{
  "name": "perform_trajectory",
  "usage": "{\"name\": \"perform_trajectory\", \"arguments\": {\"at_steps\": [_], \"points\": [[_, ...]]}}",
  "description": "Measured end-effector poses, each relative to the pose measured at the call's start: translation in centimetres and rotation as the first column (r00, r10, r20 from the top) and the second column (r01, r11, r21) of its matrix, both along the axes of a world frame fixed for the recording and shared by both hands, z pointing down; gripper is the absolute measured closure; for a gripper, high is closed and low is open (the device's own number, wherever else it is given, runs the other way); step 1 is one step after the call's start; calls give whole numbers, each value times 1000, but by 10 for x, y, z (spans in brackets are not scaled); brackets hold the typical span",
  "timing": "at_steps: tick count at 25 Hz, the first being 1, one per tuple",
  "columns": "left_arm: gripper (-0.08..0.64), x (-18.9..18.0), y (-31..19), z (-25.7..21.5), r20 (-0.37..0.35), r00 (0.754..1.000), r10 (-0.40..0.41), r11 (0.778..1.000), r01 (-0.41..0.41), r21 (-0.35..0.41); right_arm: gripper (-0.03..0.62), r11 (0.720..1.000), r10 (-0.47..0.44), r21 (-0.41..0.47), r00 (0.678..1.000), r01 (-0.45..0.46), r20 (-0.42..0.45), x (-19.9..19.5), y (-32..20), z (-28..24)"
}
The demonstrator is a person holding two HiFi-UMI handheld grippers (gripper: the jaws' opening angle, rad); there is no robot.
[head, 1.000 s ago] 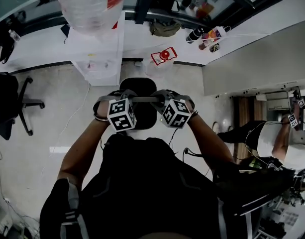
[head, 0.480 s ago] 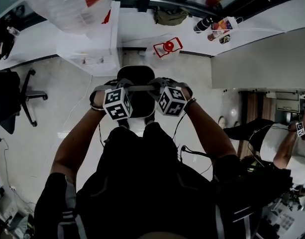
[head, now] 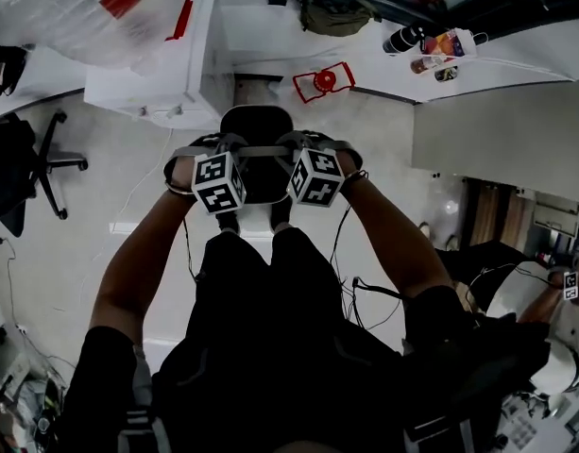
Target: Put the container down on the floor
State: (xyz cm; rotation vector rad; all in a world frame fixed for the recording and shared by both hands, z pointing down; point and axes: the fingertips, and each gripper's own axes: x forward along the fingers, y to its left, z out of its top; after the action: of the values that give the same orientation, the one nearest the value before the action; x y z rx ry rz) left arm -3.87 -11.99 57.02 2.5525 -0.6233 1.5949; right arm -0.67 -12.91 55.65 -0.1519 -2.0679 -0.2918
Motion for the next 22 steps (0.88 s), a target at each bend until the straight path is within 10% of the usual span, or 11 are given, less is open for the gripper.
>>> {"name": "perform_trajectory", "arguments": {"at_steps": [22], "points": [[532, -7, -45, 190, 141, 990, 30, 998, -22, -62, 557, 997, -53, -56, 997, 50, -60, 2, -47, 192]]}}
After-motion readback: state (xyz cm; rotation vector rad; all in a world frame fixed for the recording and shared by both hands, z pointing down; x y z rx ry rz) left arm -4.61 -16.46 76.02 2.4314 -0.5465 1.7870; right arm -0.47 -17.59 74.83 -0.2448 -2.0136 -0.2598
